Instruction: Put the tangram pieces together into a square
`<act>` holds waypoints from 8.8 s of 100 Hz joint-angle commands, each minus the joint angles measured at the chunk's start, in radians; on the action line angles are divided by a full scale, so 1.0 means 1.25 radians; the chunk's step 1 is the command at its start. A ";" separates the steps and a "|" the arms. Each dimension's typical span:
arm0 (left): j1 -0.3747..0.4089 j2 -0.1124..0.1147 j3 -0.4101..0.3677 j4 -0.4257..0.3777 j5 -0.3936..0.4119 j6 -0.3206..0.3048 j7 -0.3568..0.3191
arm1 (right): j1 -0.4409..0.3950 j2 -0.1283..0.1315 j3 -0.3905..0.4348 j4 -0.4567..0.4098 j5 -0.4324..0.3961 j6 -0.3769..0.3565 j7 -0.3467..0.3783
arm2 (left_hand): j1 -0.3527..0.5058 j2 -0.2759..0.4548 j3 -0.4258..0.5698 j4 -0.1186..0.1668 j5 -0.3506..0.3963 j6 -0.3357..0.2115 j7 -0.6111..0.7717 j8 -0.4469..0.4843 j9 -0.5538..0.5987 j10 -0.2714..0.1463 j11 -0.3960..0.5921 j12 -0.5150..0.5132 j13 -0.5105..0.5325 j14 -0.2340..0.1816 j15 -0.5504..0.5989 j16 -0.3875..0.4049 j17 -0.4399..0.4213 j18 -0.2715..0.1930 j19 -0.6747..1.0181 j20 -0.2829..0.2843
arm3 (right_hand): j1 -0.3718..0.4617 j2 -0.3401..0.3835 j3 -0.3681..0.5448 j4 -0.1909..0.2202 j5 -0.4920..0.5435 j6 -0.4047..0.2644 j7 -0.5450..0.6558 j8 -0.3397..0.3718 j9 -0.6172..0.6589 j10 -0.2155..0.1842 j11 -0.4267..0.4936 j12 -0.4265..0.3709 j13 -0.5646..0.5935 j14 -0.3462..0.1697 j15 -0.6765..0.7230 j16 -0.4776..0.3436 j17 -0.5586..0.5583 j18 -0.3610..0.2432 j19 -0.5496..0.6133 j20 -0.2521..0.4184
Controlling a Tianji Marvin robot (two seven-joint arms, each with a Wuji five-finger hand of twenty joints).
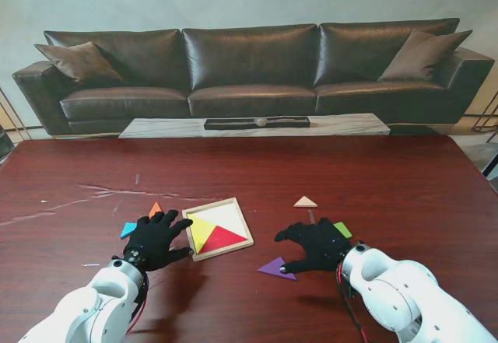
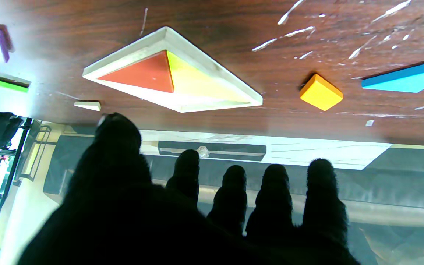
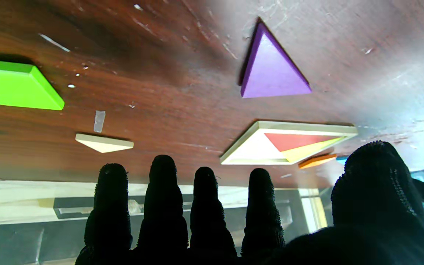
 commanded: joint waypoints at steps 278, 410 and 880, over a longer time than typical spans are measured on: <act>0.120 -0.004 -0.063 -0.127 0.044 -0.010 0.012 | 0.080 -0.014 -0.251 0.205 -0.017 0.200 -0.121 | 0.035 0.047 -0.024 0.055 0.027 -0.009 -0.007 0.012 -0.033 0.007 -0.019 -0.009 -0.024 -0.008 -0.023 -0.010 -0.002 0.020 -0.011 -0.006 | -0.144 -0.350 0.897 -0.069 0.031 -0.062 0.174 0.003 0.087 -0.013 0.124 0.059 0.198 -0.005 0.108 0.043 0.201 0.024 0.135 0.111; 0.128 -0.006 -0.069 -0.140 0.020 -0.018 0.014 | 0.089 -0.006 -0.303 0.189 -0.038 0.258 -0.070 | 0.045 0.048 -0.023 0.056 0.031 -0.012 -0.002 0.011 -0.038 0.003 -0.012 -0.009 -0.023 -0.014 -0.021 -0.010 -0.002 0.020 -0.007 -0.008 | -0.084 -0.397 0.928 -0.069 0.135 -0.096 0.269 0.121 0.123 -0.013 0.266 0.117 0.201 -0.153 0.356 0.182 0.189 0.011 0.157 0.130; 0.136 -0.005 -0.072 -0.145 0.032 -0.003 0.002 | 0.260 -0.009 -0.352 0.384 -0.067 0.033 -0.286 | 0.064 0.071 -0.022 0.049 0.031 -0.013 0.006 0.005 -0.053 0.001 -0.004 -0.007 -0.010 -0.028 -0.002 0.000 0.009 0.017 0.019 -0.015 | 0.064 -0.468 0.986 -0.284 0.496 -0.231 0.548 -0.085 0.533 -0.081 0.454 0.271 0.580 -0.268 0.726 0.565 0.704 -0.066 0.398 0.198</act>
